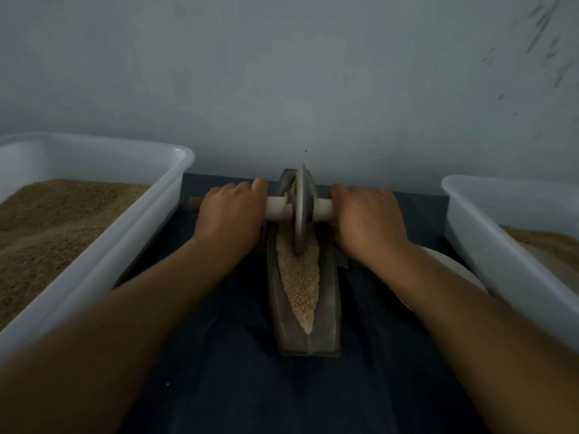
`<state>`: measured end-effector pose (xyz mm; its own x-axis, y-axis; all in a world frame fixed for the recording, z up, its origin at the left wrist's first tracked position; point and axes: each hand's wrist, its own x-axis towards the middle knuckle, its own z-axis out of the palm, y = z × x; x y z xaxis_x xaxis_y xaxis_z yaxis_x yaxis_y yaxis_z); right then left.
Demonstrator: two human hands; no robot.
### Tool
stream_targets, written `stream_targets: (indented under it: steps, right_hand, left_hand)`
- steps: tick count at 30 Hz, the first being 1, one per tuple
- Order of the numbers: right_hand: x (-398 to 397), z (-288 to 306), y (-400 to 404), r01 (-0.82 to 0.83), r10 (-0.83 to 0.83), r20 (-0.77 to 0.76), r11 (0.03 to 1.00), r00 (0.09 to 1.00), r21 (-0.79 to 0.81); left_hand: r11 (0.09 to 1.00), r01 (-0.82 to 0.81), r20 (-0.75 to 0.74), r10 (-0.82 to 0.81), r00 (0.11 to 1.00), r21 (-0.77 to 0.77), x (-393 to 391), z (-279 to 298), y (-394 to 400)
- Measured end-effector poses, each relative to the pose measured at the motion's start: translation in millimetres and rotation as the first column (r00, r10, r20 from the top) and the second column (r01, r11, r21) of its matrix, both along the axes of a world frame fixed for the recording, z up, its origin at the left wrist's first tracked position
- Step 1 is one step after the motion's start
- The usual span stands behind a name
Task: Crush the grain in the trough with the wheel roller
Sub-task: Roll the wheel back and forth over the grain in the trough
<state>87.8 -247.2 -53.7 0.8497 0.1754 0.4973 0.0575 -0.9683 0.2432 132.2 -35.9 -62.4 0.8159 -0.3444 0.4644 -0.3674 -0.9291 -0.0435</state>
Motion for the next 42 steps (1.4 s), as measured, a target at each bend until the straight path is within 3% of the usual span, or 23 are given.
stream_targets:
  steps: [9,16,24,27,32,42]
  right_hand:
    - [38,5,-8,-0.004,0.005,-0.028,1.0,1.0,0.028]
    - [-10,-12,-9,-0.041,0.042,-0.015,0.995,0.999,0.092]
    - [-78,-5,5,-0.11,0.108,0.026,0.99,0.994,0.087]
    - [-93,-2,5,-0.142,0.135,0.066,0.983,0.989,0.118]
    - [-79,-10,2,-0.091,0.091,0.003,0.991,0.996,0.1]
    - [20,-2,-10,0.015,-0.008,-0.061,0.993,0.998,0.119]
  left_hand:
    - [0.988,-0.089,0.019,0.087,0.996,0.124,26,5,-10]
    - [0.984,-0.073,0.108,0.056,0.993,0.161,-19,4,-10]
    - [0.997,0.03,0.139,-0.039,0.99,0.071,-91,-3,15]
    - [0.997,0.051,0.132,-0.059,0.99,0.063,-100,-3,23]
    - [0.99,0.046,0.17,-0.069,0.983,0.136,-87,-1,14]
    - [0.995,-0.023,-0.044,0.027,0.999,0.101,6,18,-10]
